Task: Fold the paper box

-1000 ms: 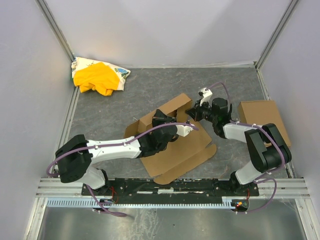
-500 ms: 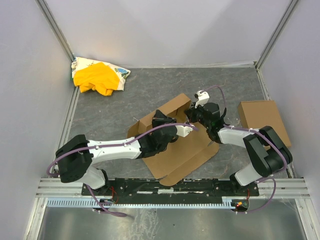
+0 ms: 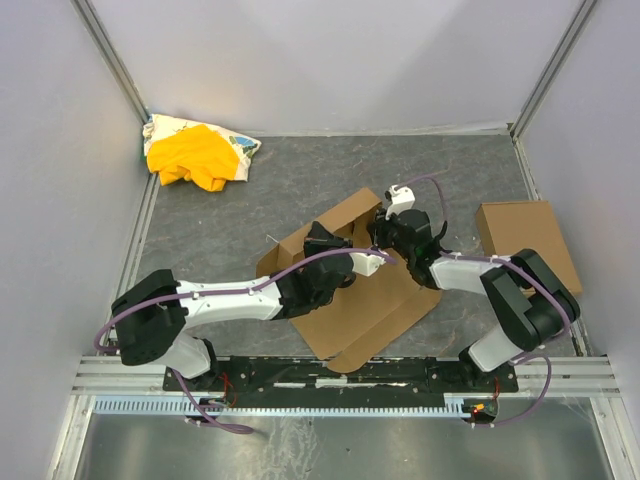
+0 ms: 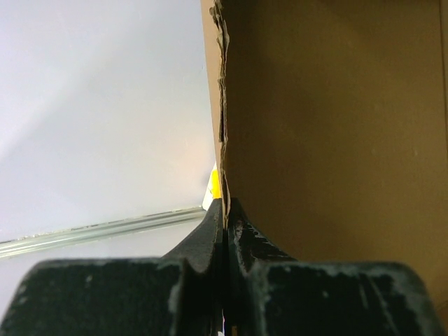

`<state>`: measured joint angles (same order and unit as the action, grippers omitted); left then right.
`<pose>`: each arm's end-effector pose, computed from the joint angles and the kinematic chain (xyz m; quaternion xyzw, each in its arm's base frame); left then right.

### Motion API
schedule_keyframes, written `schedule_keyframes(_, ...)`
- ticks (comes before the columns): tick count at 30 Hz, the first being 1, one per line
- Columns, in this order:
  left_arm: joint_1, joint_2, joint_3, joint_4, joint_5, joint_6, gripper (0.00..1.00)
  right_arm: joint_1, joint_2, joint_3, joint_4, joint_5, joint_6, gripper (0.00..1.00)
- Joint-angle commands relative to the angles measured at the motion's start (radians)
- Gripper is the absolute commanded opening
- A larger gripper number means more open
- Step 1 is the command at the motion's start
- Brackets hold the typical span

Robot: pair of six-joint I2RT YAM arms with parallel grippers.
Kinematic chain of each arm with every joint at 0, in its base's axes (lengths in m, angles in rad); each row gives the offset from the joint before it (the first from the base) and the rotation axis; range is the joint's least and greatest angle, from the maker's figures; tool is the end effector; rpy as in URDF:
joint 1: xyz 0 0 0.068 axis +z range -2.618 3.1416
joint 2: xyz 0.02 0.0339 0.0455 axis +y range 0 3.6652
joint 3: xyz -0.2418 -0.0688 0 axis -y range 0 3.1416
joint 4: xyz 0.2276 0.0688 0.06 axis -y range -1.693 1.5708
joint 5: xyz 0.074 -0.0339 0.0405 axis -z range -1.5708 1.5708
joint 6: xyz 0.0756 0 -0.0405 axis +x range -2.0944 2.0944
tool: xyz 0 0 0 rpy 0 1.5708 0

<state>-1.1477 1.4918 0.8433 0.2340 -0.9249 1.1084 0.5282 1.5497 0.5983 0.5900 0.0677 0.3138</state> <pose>0.1897 -0.2742 0.2168 0.5728 0.5414 0.3640 0.4963 0.2925 0.1647 0.1519 -0.0688 0.8195 0.2068 0.5300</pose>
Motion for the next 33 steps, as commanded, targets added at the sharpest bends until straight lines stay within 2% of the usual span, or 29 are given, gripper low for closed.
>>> schedule_keyframes(1, -0.007, -0.008, -0.007, 0.043, 0.015, 0.009, 0.03, 0.004, 0.056, 0.039, 0.059, -0.082, -0.008, 0.35)
schedule_keyframes(6, -0.007, -0.012, -0.01, 0.045, 0.013, 0.007, 0.03, 0.004, 0.101, 0.054, 0.087, -0.138, -0.005, 0.35)
schedule_keyframes(12, -0.008, -0.01, -0.01, 0.046, 0.014, 0.007, 0.03, 0.008, 0.139, 0.056, 0.138, -0.121, 0.028, 0.32)
schedule_keyframes(14, -0.007, -0.009, -0.011, 0.047, 0.013, 0.007, 0.03, 0.02, 0.143, 0.054, 0.147, -0.074, 0.037, 0.22)
schedule_keyframes(16, -0.009, -0.01, -0.013, 0.046, 0.01, 0.007, 0.03, 0.044, 0.133, 0.054, 0.122, 0.009, 0.049, 0.05)
schedule_keyframes(17, -0.009, -0.007, -0.012, 0.046, 0.009, 0.008, 0.03, 0.06, 0.125, 0.057, 0.1, 0.062, 0.057, 0.02)
schedule_keyframes(20, -0.009, -0.002, -0.015, 0.047, 0.006, 0.011, 0.03, 0.113, 0.105, 0.093, -0.022, 0.204, 0.085, 0.02)
schedule_keyframes(26, -0.009, -0.003, -0.016, 0.054, -0.009, 0.012, 0.04, 0.174, 0.078, 0.114, -0.124, 0.382, 0.141, 0.02)
schedule_keyframes(29, -0.009, -0.009, -0.019, 0.053, -0.021, 0.011, 0.19, 0.175, 0.07, 0.119, -0.144, 0.4, 0.158, 0.02)
schedule_keyframes(30, -0.009, -0.009, -0.018, 0.054, -0.031, 0.011, 0.29, 0.176, 0.07, 0.123, -0.152, 0.403, 0.159, 0.02)
schedule_keyframes(31, -0.009, -0.009, -0.018, 0.054, -0.041, 0.009, 0.44, 0.175, 0.068, 0.124, -0.155, 0.403, 0.16, 0.02)
schedule_keyframes(33, -0.009, -0.016, -0.019, 0.056, -0.061, 0.004, 0.6, 0.175, 0.064, 0.127, -0.166, 0.408, 0.16, 0.02)
